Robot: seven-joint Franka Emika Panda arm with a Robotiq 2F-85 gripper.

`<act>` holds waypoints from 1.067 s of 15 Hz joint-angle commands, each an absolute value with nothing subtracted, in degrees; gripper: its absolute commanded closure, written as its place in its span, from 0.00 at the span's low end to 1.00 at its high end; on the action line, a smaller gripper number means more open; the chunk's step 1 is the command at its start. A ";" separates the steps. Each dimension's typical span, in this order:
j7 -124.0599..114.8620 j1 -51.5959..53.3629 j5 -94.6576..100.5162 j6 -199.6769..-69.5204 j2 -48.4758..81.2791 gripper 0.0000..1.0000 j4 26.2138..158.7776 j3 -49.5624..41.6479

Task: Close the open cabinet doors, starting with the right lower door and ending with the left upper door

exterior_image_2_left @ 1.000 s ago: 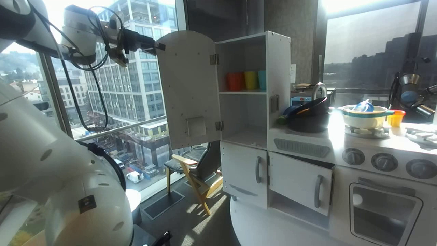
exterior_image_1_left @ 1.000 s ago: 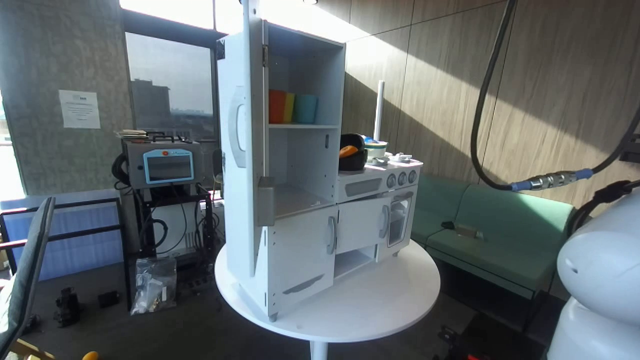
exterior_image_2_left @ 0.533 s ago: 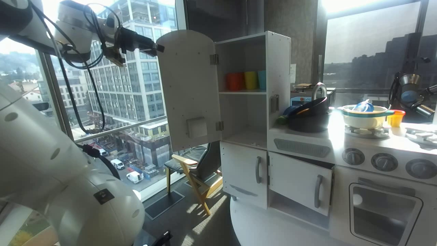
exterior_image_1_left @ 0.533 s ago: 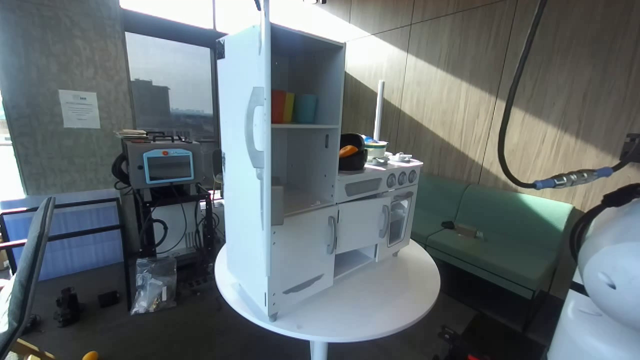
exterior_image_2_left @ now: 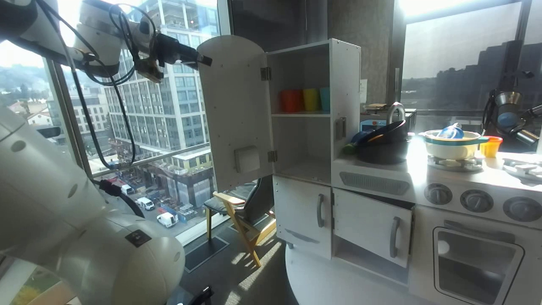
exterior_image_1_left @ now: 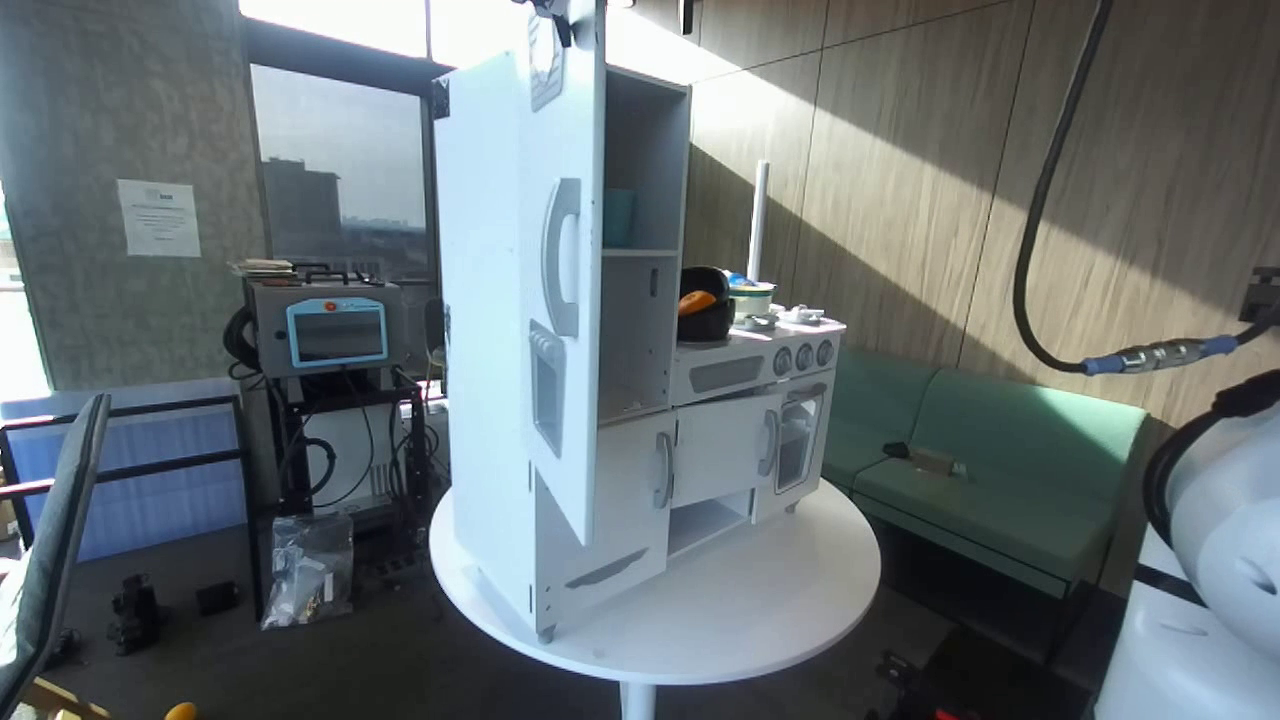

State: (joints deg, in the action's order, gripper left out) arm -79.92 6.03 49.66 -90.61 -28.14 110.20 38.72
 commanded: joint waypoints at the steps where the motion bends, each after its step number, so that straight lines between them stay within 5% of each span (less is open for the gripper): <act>1: -81.57 9.01 52.48 -89.50 -30.57 0.00 112.60 34.98; 16: -89.12 11.53 54.85 -93.69 -35.05 0.00 124.64 22.76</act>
